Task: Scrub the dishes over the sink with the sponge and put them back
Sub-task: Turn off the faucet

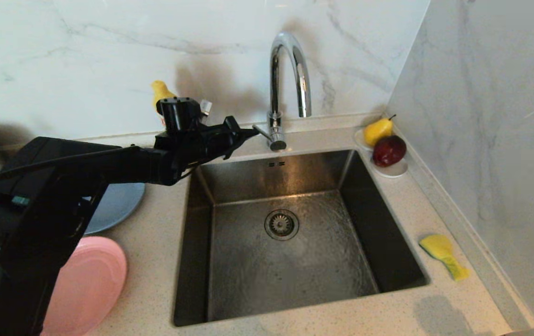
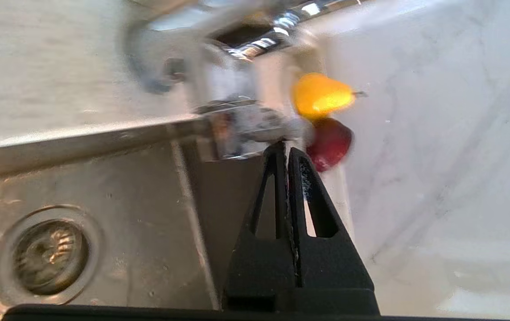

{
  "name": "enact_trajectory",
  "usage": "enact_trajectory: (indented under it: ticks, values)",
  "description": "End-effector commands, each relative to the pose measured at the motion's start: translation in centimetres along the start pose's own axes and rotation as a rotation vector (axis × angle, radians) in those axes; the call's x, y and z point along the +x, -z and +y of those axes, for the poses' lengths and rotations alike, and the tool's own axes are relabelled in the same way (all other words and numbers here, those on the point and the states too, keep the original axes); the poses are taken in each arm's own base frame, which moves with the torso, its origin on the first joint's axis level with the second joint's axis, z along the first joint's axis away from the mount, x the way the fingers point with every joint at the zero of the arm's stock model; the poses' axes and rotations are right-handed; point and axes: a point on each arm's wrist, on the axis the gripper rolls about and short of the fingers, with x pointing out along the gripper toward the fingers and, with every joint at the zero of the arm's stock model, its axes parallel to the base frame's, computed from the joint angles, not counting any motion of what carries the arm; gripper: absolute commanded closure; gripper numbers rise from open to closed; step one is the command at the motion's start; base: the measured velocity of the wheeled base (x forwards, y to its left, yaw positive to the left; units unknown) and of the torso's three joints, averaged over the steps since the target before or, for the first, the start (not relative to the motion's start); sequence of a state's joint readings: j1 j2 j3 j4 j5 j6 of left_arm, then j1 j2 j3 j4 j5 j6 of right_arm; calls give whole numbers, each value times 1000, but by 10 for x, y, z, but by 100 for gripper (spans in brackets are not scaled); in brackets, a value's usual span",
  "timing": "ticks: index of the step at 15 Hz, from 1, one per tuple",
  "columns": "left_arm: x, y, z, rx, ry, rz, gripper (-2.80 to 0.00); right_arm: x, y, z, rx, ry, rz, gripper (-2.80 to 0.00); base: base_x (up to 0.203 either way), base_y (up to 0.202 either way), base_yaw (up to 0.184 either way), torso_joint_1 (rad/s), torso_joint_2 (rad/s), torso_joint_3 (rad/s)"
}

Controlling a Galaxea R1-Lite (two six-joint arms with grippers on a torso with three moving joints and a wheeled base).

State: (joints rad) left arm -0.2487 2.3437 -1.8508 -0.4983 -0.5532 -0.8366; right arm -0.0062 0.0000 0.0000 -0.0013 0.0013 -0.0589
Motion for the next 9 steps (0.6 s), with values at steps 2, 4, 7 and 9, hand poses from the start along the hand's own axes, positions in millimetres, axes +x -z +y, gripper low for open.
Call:
enact_trajectory:
  ticks: [2,4,7,9]
  values:
    - [-25,0,-28,10,18,4,0,0,0,0,-1,-1,1,0,0,0,0,0,0,0]
    - [-50,-1,-56,50,39,-9,0,0,0,0,-1,0,1,0,0,0,0,0,0,0]
    - [-90,1,-89,179,-7,-42,0,0,0,0,-1,0,1,0,0,0,0,0,0,0]
    - [-112,1,-101,282,-223,-125,0,0,0,0,-1,0,1,0,0,0,0,0,0,0]
